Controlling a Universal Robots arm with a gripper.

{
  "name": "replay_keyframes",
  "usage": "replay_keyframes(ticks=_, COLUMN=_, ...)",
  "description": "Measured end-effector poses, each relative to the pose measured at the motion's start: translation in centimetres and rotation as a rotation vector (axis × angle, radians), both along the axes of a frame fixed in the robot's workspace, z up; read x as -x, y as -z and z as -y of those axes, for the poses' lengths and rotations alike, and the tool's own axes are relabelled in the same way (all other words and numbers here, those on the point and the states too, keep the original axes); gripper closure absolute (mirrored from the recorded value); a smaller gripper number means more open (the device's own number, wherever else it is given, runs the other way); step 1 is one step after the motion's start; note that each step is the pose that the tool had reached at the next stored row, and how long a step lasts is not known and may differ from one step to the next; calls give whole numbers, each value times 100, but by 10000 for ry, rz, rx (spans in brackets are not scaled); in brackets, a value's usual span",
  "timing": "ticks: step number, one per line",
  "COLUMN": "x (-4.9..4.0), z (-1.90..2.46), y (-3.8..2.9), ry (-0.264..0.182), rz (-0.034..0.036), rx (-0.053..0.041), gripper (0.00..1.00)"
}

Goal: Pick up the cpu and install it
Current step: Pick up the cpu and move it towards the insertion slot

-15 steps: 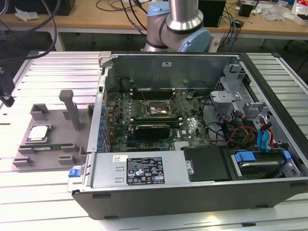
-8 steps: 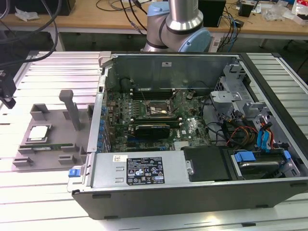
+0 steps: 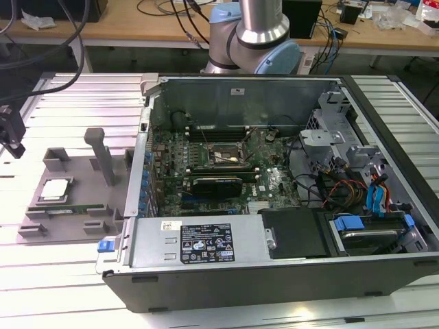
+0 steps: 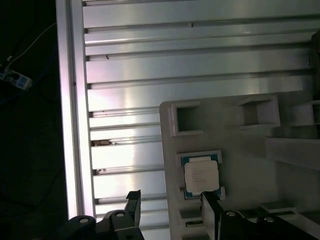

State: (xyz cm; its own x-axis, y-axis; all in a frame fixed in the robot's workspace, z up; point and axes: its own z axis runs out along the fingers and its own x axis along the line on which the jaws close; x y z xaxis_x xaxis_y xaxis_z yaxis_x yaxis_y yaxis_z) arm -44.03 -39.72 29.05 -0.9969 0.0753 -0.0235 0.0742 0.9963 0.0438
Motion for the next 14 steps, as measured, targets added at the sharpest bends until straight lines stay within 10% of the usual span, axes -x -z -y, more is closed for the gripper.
replay_keyframes(ticks=14, x=0, z=-1, y=164, ry=1, rz=0, rx=-10, gripper=40)
